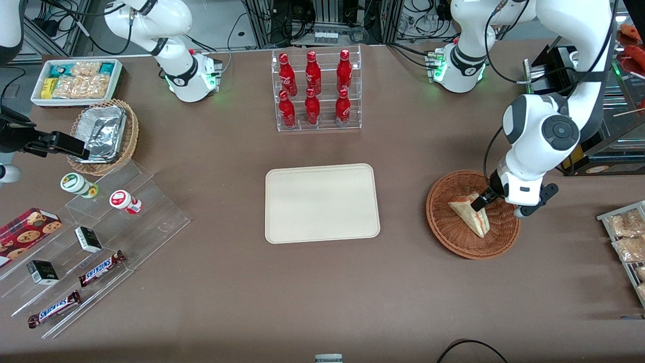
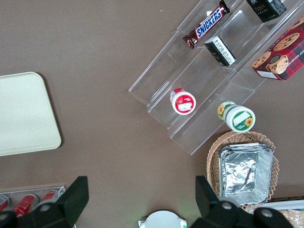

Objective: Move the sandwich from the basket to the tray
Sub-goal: 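Close the left gripper on the wrapped sandwich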

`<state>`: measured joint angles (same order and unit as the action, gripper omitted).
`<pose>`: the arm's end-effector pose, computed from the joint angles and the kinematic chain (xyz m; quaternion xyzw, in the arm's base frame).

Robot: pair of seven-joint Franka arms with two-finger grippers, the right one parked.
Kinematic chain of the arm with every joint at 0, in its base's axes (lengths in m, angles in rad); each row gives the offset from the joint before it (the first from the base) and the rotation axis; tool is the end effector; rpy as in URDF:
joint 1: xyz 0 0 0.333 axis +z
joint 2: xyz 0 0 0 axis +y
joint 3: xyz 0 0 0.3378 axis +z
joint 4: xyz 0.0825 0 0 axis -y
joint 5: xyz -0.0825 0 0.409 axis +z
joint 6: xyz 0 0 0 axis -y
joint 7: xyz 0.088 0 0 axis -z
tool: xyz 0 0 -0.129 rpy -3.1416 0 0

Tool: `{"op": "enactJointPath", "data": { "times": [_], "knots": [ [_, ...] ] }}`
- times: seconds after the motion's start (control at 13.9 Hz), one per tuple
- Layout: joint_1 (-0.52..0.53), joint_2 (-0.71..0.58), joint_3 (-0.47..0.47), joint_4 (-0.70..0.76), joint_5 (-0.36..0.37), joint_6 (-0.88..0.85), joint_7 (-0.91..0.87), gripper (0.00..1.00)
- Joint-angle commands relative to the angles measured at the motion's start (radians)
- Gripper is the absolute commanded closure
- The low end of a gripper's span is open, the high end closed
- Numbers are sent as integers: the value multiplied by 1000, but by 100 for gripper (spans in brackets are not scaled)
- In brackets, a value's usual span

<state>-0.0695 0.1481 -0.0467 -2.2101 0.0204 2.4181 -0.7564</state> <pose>0.5703 -0.0661 0.3000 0.9510 0.3078 0.0287 0.0095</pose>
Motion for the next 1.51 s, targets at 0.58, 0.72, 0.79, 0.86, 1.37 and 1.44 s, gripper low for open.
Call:
{"op": "enactJointPath", "data": {
  "times": [0.58, 0.72, 0.79, 0.86, 1.37, 1.44],
  "knots": [
    [-7, 53, -16, -20, 13, 61, -40, 0],
    [-7, 73, -16, -22, 13, 84, -40, 0],
    [-7, 83, -16, -28, 13, 96, -40, 0],
    [-7, 94, -16, -30, 13, 104, -40, 0],
    [-7, 142, -22, -26, 16, 142, -21, 87],
    [-9, 142, -21, -25, 16, 141, -20, 100]
  ]
}}
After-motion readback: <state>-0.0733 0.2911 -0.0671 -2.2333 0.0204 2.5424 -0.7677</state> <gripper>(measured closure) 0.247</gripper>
